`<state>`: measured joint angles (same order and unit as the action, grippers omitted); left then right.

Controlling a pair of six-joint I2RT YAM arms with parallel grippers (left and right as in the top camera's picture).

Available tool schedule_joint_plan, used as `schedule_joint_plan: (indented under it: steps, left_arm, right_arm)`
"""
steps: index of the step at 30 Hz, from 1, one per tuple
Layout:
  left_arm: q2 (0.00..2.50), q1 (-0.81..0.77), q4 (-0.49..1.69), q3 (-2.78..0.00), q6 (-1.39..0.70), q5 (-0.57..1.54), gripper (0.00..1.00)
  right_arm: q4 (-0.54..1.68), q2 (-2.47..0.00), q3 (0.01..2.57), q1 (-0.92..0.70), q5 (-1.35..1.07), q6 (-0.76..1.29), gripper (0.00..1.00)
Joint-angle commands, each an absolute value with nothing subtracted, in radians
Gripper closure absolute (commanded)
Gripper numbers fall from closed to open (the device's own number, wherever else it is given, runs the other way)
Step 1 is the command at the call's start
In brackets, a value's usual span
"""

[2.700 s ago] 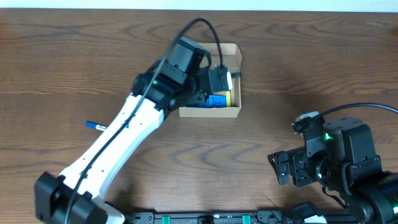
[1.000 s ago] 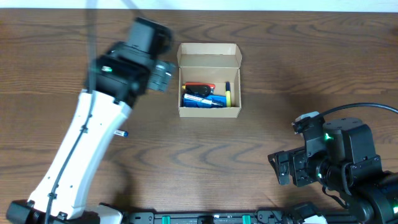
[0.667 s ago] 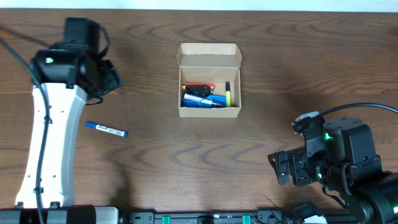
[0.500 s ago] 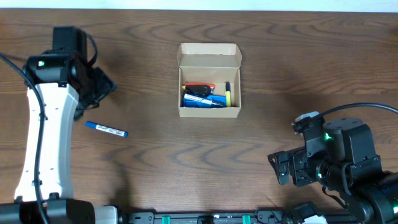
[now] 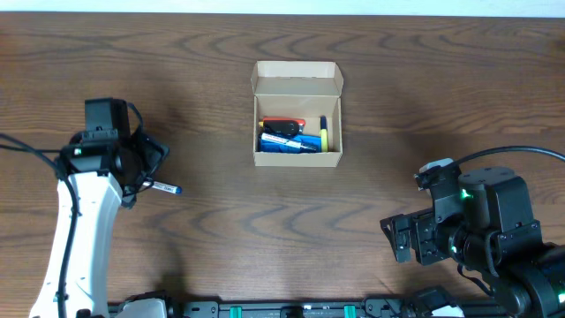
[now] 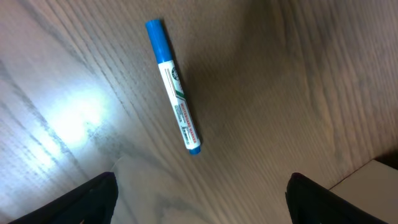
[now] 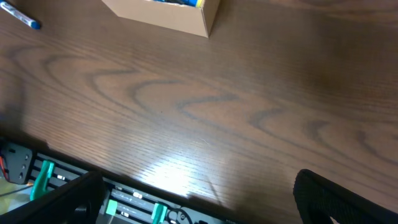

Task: Pack container
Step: 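Move the left gripper to the blue-capped white marker and grasp it, then carry the blue-capped marker into the box and release it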

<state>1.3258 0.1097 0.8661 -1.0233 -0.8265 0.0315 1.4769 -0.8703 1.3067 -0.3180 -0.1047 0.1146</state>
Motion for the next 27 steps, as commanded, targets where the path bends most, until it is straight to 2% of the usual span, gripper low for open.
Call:
schedule_joint_plan:
  steps: [1, 16, 27]
  left_arm:
    - [1.342, 0.113, 0.822, -0.949, -0.889, 0.038, 0.10]
    - [1.588, 0.113, 0.592, -0.883, -0.952, 0.072, 0.07]
    - [1.741, 0.113, 0.561, -0.884, -1.037, 0.080, 0.06]
  right_arm:
    - [1.477, -0.871, 1.306, -0.310, -0.109, 0.122, 0.01]
    - [1.478, -0.871, 1.306, -0.310, -0.109, 0.122, 0.01]
    - [1.478, -0.871, 1.306, -0.310, -0.109, 0.122, 0.01]
